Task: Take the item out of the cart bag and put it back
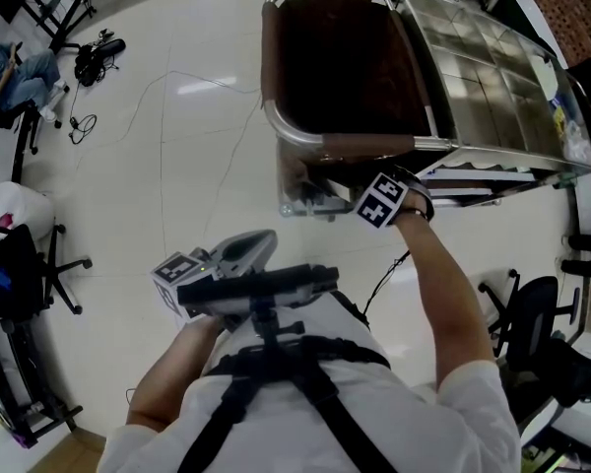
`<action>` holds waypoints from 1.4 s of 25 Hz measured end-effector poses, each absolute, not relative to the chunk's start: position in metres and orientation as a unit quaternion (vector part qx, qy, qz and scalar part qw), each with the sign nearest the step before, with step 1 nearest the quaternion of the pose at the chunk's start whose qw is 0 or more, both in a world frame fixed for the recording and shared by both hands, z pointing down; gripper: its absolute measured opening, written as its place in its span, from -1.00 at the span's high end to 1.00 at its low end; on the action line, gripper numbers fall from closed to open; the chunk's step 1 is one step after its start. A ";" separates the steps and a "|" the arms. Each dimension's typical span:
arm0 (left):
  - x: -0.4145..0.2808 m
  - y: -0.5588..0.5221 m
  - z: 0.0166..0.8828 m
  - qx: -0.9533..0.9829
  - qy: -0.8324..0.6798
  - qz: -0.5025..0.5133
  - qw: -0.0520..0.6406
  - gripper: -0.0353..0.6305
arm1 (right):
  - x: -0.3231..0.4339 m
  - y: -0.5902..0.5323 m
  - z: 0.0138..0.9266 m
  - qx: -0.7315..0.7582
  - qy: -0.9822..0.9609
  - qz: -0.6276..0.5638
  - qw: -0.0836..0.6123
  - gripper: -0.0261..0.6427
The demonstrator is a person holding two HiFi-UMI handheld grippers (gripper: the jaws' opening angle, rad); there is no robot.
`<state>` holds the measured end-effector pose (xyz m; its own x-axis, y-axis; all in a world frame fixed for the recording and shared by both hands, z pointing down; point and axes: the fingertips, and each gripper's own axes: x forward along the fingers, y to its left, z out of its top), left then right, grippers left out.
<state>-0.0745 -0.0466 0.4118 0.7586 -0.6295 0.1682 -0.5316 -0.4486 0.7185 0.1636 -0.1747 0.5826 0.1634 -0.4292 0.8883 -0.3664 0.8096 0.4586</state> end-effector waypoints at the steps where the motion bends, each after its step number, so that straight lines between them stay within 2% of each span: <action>1: -0.075 -0.046 0.411 0.848 -0.343 -0.062 0.399 0.88 | 0.162 -0.175 0.582 0.310 -0.650 -0.026 0.694 0.49; 22: -0.061 -0.047 0.409 0.858 -0.316 -0.061 0.400 0.88 | 0.147 -0.162 0.529 0.436 -0.747 0.072 0.497 0.50; 35: -0.054 -0.048 0.409 0.860 -0.307 -0.061 0.403 0.88 | 0.166 -0.149 0.521 0.487 -0.736 0.109 0.457 0.50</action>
<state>-0.0536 -0.0481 0.4087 0.8037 -0.5777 0.1422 -0.4793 -0.4870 0.7302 0.1660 -0.1490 0.5210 -0.1080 -0.6177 0.7790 -0.8165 0.5022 0.2850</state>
